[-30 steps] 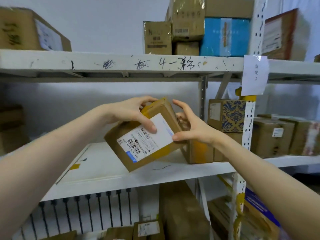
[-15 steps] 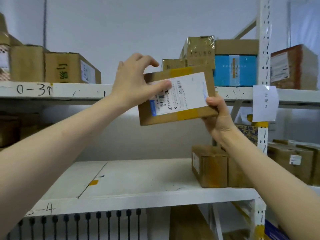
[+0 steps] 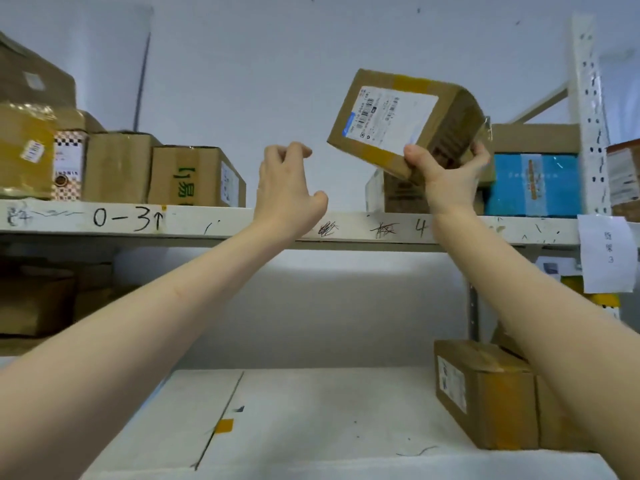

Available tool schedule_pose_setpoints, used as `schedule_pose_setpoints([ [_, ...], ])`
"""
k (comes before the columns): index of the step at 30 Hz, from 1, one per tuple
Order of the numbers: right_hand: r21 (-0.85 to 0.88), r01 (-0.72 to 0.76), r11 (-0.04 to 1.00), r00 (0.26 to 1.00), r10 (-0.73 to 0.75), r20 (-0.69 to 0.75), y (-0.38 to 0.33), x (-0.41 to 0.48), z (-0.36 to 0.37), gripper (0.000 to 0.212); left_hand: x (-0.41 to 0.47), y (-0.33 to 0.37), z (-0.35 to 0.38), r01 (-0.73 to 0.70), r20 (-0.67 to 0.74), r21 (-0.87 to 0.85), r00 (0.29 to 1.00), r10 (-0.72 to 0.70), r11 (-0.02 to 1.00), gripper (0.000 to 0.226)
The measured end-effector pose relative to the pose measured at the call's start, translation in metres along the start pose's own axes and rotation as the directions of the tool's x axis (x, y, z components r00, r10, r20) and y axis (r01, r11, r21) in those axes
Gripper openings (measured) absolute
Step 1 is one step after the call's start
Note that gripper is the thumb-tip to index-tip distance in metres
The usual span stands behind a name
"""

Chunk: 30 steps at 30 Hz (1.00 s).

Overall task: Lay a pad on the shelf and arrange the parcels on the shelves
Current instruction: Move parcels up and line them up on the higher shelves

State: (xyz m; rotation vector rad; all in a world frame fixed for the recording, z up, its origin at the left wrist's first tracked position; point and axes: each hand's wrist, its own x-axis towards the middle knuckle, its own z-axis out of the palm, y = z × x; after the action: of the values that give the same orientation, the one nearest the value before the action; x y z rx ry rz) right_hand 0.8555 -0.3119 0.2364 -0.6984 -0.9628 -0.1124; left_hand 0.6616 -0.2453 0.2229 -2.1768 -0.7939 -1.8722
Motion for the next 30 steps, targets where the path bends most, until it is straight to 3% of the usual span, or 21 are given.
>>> schedule_pose_setpoints([
  [4, -0.219, 0.126, 0.968, 0.992, -0.125, 0.017, 0.012, 0.007, 0.049, 0.109, 0.008, -0.019, 0.006, 0.023, 0.091, 0.021, 0.996, -0.025, 1.000, 0.055],
  [9, -0.518, 0.204, 0.831, 0.979, -0.188, 0.085, 0.035, 0.012, 0.100, 0.106, 0.014, -0.035, 0.015, -0.002, 0.132, 0.043, 0.991, -0.004, 0.999, 0.056],
  [11, -0.650, 0.178, 0.738, 0.984, -0.150, 0.099, 0.047, 0.016, 0.112, 0.107, 0.016, -0.041, 0.018, -0.027, 0.142, 0.051, 0.990, 0.020, 0.998, 0.056],
  [15, -0.905, 0.104, 0.412, 0.994, -0.058, 0.087, 0.068, 0.021, 0.121, 0.113, 0.020, -0.052, 0.025, -0.107, 0.138, 0.063, 0.986, 0.097, 0.992, 0.051],
  [18, -0.954, 0.046, 0.298, 0.999, -0.039, 0.036, 0.078, 0.027, 0.116, 0.117, 0.020, -0.055, 0.032, -0.138, 0.151, 0.057, 0.980, 0.128, 0.989, 0.051],
  [25, -0.974, -0.001, 0.229, 1.000, -0.029, -0.008, 0.083, 0.039, 0.111, 0.114, 0.015, -0.052, 0.044, -0.211, 0.175, -0.007, 0.962, 0.209, 0.978, 0.043],
  [30, -0.979, 0.023, 0.201, 0.998, -0.056, 0.012, 0.085, 0.033, 0.103, 0.083, 0.008, -0.052, 0.056, -0.259, 0.168, -0.037, 0.950, 0.262, 0.965, 0.042],
])
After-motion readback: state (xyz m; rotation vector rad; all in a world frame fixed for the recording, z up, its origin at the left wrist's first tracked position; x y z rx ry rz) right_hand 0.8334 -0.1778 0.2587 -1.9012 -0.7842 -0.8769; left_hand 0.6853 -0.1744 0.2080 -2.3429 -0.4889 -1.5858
